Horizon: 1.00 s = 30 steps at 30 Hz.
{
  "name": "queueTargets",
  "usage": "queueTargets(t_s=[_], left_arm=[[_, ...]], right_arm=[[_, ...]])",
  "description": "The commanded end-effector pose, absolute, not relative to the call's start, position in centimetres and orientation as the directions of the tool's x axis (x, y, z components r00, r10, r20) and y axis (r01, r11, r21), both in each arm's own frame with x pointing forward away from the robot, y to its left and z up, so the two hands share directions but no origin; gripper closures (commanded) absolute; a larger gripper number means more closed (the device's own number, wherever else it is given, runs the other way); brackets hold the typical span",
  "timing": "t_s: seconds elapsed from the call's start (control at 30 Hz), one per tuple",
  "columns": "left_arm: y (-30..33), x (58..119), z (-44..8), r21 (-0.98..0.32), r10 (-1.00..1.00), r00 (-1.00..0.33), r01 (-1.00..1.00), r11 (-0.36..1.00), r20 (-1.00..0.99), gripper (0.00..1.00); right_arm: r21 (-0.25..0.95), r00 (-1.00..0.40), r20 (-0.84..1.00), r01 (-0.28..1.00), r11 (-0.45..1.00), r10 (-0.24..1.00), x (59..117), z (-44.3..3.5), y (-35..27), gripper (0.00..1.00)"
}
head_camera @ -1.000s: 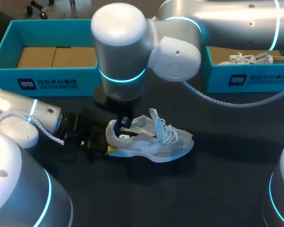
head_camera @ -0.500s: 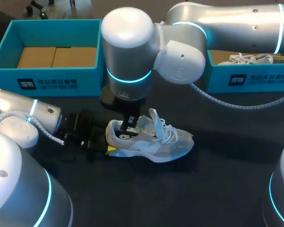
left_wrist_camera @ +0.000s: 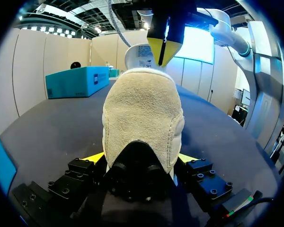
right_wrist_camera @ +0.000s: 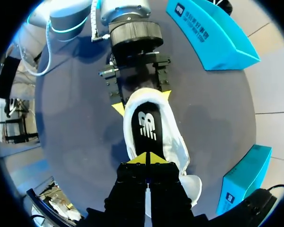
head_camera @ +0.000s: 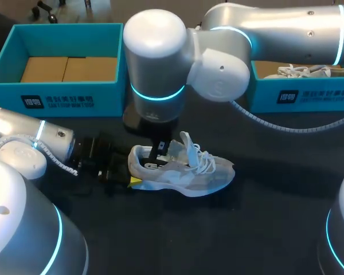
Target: Take the shoe out of the shoebox, open the shoe tongue, remove and reinsert the insole, then place the shoe into the shoebox
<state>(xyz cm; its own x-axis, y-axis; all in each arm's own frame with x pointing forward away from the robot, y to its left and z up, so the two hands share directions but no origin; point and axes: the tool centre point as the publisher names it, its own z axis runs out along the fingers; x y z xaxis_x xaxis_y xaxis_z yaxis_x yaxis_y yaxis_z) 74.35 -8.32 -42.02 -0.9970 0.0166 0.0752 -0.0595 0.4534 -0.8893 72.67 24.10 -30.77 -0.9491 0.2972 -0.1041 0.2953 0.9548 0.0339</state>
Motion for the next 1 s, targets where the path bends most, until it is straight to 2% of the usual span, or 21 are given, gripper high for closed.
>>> queueTargets(t_s=[0.03,1.0], left_arm=[[-8.2,74.4,-42.0,-0.888,0.018,-0.997,-0.059,0.455,0.076,1.0],[-8.2,74.4,-42.0,-0.888,0.018,-0.997,-0.059,0.455,0.076,1.0]], right_arm=[[0.026,-0.952,-0.093,0.292,0.956,0.293,73.3,-31.0,24.0,1.0],[0.043,-0.973,0.021,0.232,0.972,0.231,74.3,-36.6,23.8,1.0]])
